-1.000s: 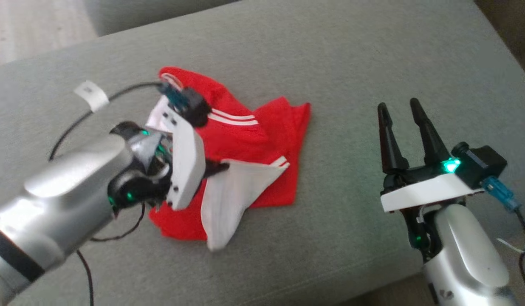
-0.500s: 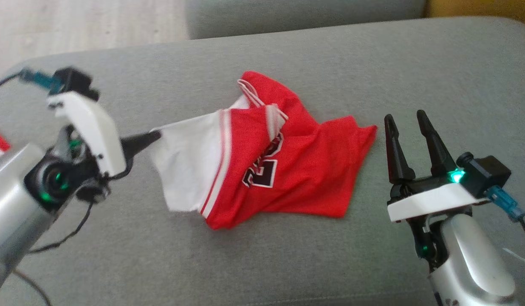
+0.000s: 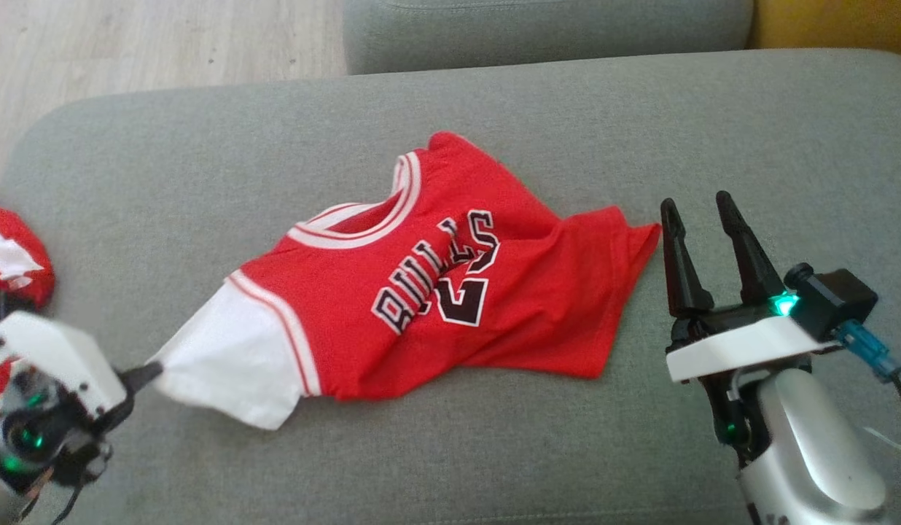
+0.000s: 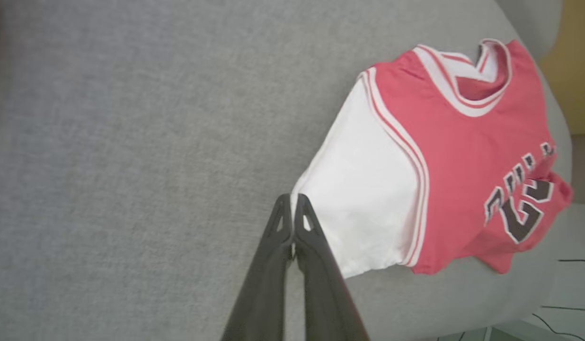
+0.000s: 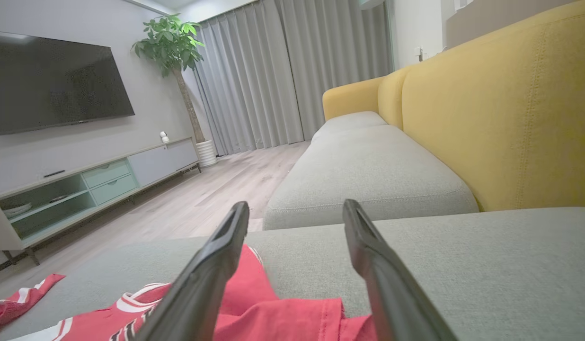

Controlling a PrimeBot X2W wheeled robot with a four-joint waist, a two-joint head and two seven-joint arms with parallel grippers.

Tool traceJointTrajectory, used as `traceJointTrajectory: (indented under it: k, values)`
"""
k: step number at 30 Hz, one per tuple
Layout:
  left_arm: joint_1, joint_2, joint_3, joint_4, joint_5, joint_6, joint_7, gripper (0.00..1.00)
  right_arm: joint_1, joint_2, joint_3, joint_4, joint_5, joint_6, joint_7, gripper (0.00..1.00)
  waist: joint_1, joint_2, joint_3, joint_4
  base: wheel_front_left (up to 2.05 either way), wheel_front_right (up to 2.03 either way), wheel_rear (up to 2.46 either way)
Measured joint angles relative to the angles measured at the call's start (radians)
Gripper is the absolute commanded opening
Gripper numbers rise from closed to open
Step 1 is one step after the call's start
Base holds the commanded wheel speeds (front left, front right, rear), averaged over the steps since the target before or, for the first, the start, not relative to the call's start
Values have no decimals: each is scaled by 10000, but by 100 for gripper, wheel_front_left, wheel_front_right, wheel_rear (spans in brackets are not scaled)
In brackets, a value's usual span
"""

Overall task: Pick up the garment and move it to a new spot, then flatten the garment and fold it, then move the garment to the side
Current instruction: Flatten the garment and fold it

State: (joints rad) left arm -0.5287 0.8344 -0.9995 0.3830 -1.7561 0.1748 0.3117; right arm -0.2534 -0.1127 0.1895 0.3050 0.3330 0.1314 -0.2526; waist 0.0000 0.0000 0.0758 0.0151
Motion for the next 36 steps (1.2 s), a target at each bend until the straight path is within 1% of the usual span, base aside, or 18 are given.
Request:
traceJointTrajectory:
  k: [3, 6, 7, 10, 12, 15, 19, 22, 23, 25, 26, 27, 28, 30, 32, 33, 36]
  values:
    - [351, -8, 15, 523, -2, -8, -313, 0, 8, -31, -31, 4, 0, 0, 0, 100, 0, 0, 28, -92, 0, 0, 0]
    - [562, -100, 46, 1026, -86, -213, -510, 0, 24, -207, -96, 6, 0, 0, 0, 100, 0, 0, -26, -173, 0, 0, 0]
    - [562, -161, 54, 1129, -88, -268, -564, 100, 26, -247, -121, 8, 0, 0, 0, 100, 0, 0, -56, -176, 0, 0, 0]
    - [557, -255, 84, 1244, -15, -487, -755, 100, 42, -265, -128, 38, 0, 0, 0, 100, 0, 0, -176, -168, 0, 0, 0]
    - [542, -244, 81, 1237, 167, -531, -949, 100, 66, -265, -127, 42, 0, 0, 0, 100, 0, 0, -221, -163, 0, 0, 0]
    - [378, -171, 77, 871, 897, -694, -1570, 100, 298, -290, -140, 59, 0, 0, 0, 100, 0, 0, -361, -103, 0, 0, 0]
    - [-290, 63, 46, -249, 2288, -656, -2861, 100, 434, -303, -161, 58, 0, 0, 0, 100, 0, 0, -438, -60, 0, 0, 0]
    - [-732, 117, 40, -1452, 3747, -238, -4414, 100, 430, -309, -278, 23, 0, 0, 0, 100, 0, 0, -414, -90, 0, 0, 0]
    - [-747, 54, 102, -1804, 3971, 63, -4953, 100, 430, -318, -322, 21, 0, 0, 0, 100, 0, 0, -401, -90, 0, 0, 0]
    - [-658, -138, 136, -2389, 4790, 696, -5509, 100, 441, -370, -339, 31, 0, 0, 0, 100, 0, 0, -380, -111, 0, 0, 0]
    - [-521, -307, 301, -2638, 5189, 1072, -5605, 100, 440, -389, -341, 29, 0, 0, 0, 100, 0, 0, -372, -129, 0, 0, 0]
    - [-277, -562, 696, -2878, 5614, 1430, -5609, 100, 441, -399, -357, 25, 0, 0, 0, 100, 0, 0, -353, -144, 0, 0, 0]
    - [59, -922, 1335, -3168, 6186, 1755, -5613, 100, 443, -408, -380, 25, 0, 0, 0, 100, 0, 0, -332, -152, 0, 0, 0]
    - [811, -1716, 2464, -3800, 7785, 2357, -5614, 100, 446, -410, -395, 21, 0, 0, 0, 100, 0, 0, -316, -179, 0, 0, 0]
    - [1698, -2387, 3214, -4249, 9233, 2617, -5660, 100, 557, -416, -405, -10, 0, 0, 0, 100, 0, 0, -306, -211, 0, 0, 0]
    - [2188, -2661, 3519, -4347, 9867, 2677, -5674, 100, 671, -418, -399, -10, 0, 0, 0, 100, 0, 0, -301, -216, 0, 0, 0]
    - [3546, -3381, 4226, -4412, 11327, 2598, -5674, 100, 1055, -424, -351, -8, 0, 0, 0, 100, 0, 0, -308, -201, 0, 0, 0]
